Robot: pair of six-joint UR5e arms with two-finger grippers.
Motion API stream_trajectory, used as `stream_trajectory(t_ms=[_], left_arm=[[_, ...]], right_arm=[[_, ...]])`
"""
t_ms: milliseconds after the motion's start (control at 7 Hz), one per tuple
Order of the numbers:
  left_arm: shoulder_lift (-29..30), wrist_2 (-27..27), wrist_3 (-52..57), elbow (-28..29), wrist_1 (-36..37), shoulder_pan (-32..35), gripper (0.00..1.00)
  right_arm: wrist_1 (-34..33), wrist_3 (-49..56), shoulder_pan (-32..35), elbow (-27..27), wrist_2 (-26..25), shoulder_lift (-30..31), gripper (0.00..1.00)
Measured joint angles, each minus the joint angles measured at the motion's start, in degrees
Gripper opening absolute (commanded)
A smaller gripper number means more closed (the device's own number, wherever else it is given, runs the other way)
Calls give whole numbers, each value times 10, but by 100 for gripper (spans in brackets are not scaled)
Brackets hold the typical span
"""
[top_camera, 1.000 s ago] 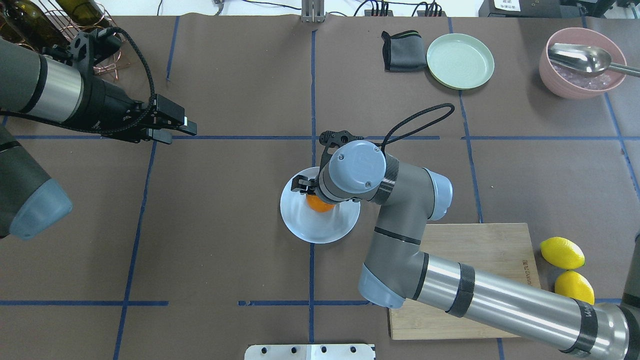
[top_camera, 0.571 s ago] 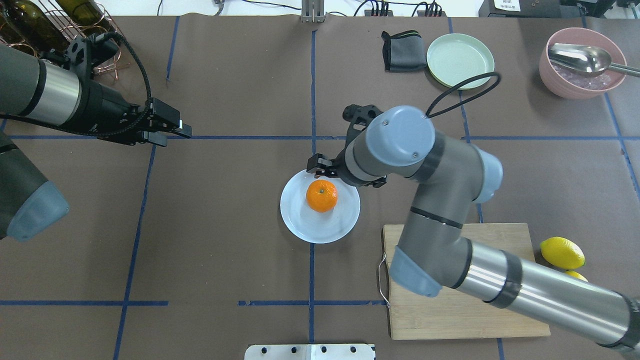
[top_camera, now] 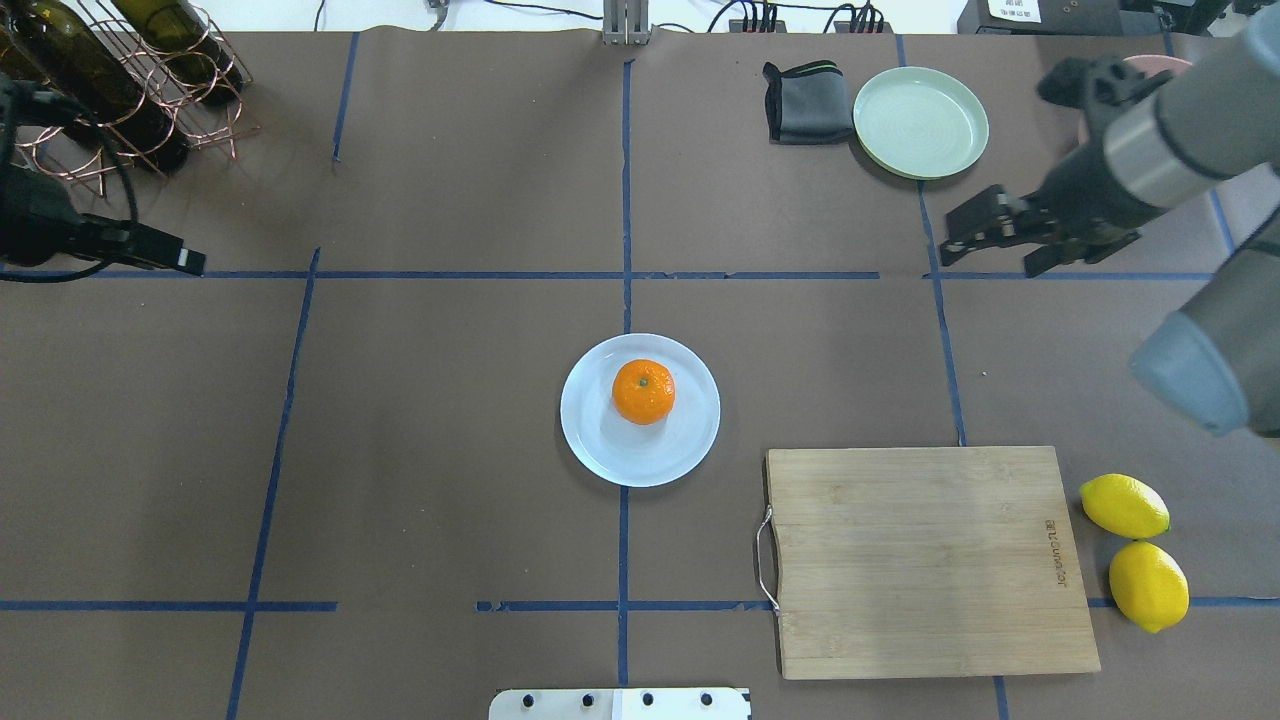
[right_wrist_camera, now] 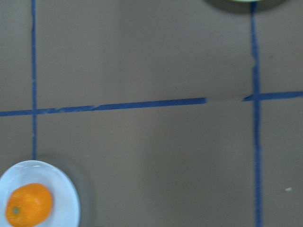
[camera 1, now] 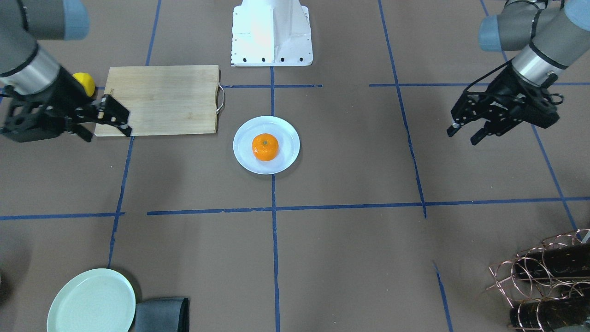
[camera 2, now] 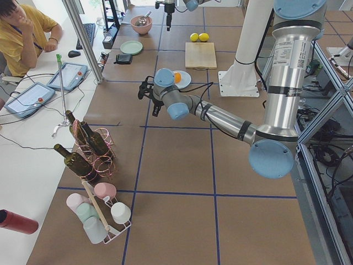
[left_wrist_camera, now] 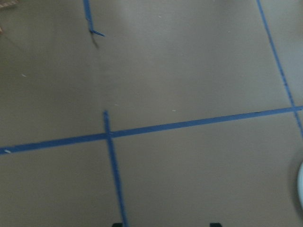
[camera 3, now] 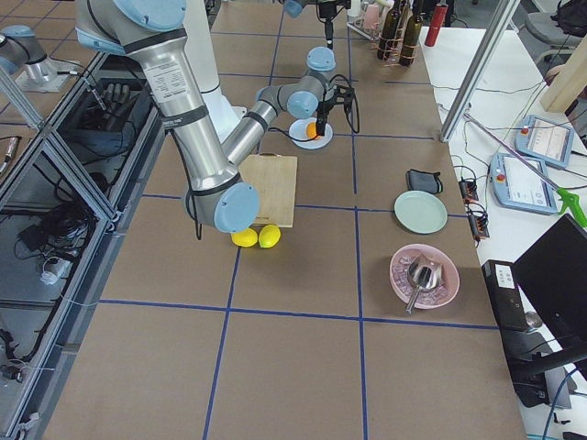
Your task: Pick orange to plate
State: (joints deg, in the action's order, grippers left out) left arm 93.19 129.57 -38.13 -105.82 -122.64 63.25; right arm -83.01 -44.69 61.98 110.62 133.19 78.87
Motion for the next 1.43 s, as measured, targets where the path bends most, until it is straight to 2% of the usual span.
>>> stream_trajectory(t_ms=[286,571,714,857,1429], left_arm=[[-11,4,223,23,104,110,69],[-13,49,382,31,231,207,69],[-20,79,420,33,270,231,73],[-28,93,435,32,298,240,100],[-69,99,438,15,317,243,100]], right_arm=[[-13,211,126,-71,35,38,100],[-37,333,208,-118,37,56,100],[-69,367,235,-123,35,57,100],[-98,387,248,-123,34,56,100],[-124,400,252,-119,34,53,100]])
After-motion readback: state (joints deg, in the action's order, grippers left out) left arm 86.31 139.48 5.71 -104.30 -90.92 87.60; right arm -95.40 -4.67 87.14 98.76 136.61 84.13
